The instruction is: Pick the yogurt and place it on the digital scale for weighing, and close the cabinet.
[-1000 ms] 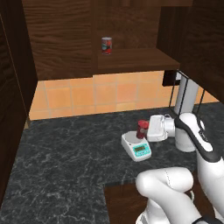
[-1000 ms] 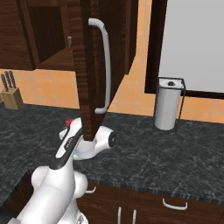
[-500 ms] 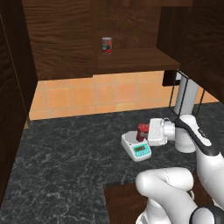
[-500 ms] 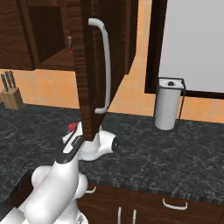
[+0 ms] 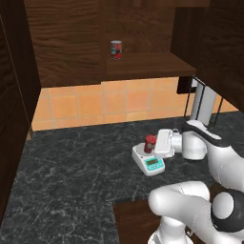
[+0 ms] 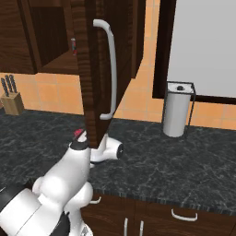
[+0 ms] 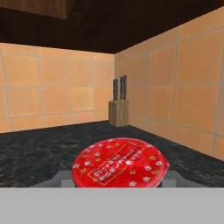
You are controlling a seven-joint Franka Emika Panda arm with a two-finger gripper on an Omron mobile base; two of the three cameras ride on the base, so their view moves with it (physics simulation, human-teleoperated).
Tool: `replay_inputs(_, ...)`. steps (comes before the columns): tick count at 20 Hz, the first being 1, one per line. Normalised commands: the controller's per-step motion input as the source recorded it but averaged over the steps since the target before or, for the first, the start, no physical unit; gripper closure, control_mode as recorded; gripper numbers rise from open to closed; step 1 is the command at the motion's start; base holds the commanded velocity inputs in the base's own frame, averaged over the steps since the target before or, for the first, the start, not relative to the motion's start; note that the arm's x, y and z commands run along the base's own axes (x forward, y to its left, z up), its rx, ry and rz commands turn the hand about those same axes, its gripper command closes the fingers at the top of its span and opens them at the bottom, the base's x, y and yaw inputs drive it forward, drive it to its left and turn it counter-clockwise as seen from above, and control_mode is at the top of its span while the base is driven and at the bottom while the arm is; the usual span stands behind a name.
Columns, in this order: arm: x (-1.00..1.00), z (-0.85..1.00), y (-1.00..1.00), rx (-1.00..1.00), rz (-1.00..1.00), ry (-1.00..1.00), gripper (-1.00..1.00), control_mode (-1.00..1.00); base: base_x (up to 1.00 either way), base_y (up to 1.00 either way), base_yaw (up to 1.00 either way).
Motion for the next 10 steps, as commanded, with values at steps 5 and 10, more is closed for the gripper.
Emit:
replay_inputs(5,0.19,-0.26,-0.05,0.00,0.01,0.00,1.00,-1.00,0.00,0.00,0.00)
replay_inputs(10,0.28,-0.08,0.00,0.00,0.00,-0.02,1.00,-1.00,0.00,0.00,0.00)
